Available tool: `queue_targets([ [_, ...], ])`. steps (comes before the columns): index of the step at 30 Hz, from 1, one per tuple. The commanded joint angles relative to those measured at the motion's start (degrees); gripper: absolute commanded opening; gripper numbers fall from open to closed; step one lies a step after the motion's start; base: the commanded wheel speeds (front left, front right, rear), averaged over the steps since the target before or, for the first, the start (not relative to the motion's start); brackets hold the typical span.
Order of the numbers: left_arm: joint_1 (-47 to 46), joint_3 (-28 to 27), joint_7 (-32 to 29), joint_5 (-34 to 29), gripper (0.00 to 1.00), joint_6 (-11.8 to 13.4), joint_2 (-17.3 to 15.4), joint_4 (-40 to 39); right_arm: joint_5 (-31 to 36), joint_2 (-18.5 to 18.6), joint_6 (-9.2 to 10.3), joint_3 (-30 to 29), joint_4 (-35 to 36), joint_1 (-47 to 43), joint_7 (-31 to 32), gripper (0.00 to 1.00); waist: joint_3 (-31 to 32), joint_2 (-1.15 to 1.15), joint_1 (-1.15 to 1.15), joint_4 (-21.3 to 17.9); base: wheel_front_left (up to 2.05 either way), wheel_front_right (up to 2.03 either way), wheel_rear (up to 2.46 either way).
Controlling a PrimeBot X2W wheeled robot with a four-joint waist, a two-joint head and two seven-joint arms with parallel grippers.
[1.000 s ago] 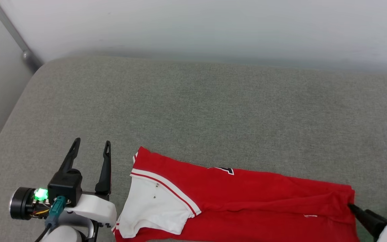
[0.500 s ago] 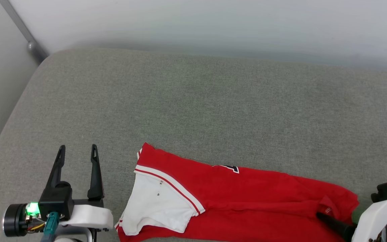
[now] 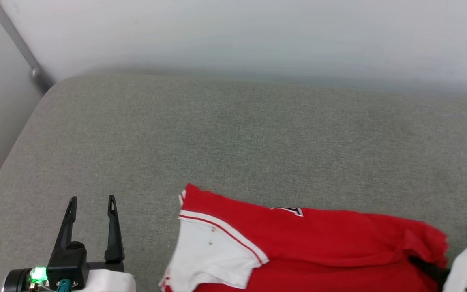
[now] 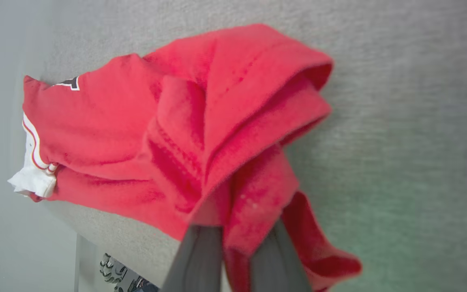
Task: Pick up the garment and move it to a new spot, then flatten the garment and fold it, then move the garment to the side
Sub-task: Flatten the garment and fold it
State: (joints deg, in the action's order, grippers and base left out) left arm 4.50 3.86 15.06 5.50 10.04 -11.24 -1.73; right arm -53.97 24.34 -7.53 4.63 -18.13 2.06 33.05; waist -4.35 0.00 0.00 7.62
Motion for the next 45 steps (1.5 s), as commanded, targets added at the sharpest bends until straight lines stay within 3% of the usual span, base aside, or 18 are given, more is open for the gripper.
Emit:
queue_targets([
  [1,0.6,-0.3,0.1,-0.6,1.0,-0.5,0.4,-0.3,-0.1,1.3,0.08,-0.8,-0.3,0.3,-0.3,0.0,0.4,0.0,0.0,-0.4,0.0,0.0,0.0],
  [12,2.3,-1.7,0.1,-2.9,1.0,-4.5,2.2,0.1,4.0,10.7,0.08,-10.2,-7.9,-1.3,1.6,0.0,1.8,0.0,0.0,-2.1,0.0,0.0,0.0],
  [16,2.5,-1.8,0.1,-3.6,1.0,-5.3,2.8,0.1,5.9,11.5,0.08,-12.3,-8.9,-1.9,2.0,0.0,1.7,0.0,0.0,-2.6,0.0,0.0,0.0],
  [20,2.6,-2.1,0.1,-4.0,1.0,-5.8,3.2,0.5,6.0,10.1,0.07,-12.1,-4.4,-2.7,1.8,0.0,1.7,0.0,0.0,-3.1,0.0,0.0,0.0],
  [25,3.2,-2.5,0.1,-4.4,1.0,-6.3,3.4,0.8,4.3,9.0,0.06,-11.3,6.8,-7.0,2.1,0.0,2.4,0.0,0.0,-3.3,0.0,0.0,0.0],
  [31,3.2,-2.8,0.1,-4.5,1.0,-6.8,3.7,0.9,3.2,7.5,0.06,-8.9,23.6,-10.7,5.8,0.0,2.7,0.0,0.0,-3.6,0.0,0.0,0.0],
  [35,2.4,-2.6,0.1,-4.7,1.0,-7.2,3.9,1.1,4.7,5.5,0.06,-4.8,30.8,-8.6,8.6,0.0,2.3,0.0,0.0,-3.2,0.0,0.0,0.0],
  [40,1.2,-2.4,0.1,-4.8,1.0,-7.8,4.1,1.3,6.6,3.2,0.06,3.5,33.8,-3.8,11.4,0.0,1.3,0.0,0.0,-2.2,0.0,0.0,0.0],
  [45,0.0,-2.3,0.1,-4.8,1.0,-8.2,4.4,1.4,8.4,1.7,0.06,12.1,31.4,2.4,12.3,0.0,0.2,0.0,0.0,-1.1,0.0,0.0,0.0],
])
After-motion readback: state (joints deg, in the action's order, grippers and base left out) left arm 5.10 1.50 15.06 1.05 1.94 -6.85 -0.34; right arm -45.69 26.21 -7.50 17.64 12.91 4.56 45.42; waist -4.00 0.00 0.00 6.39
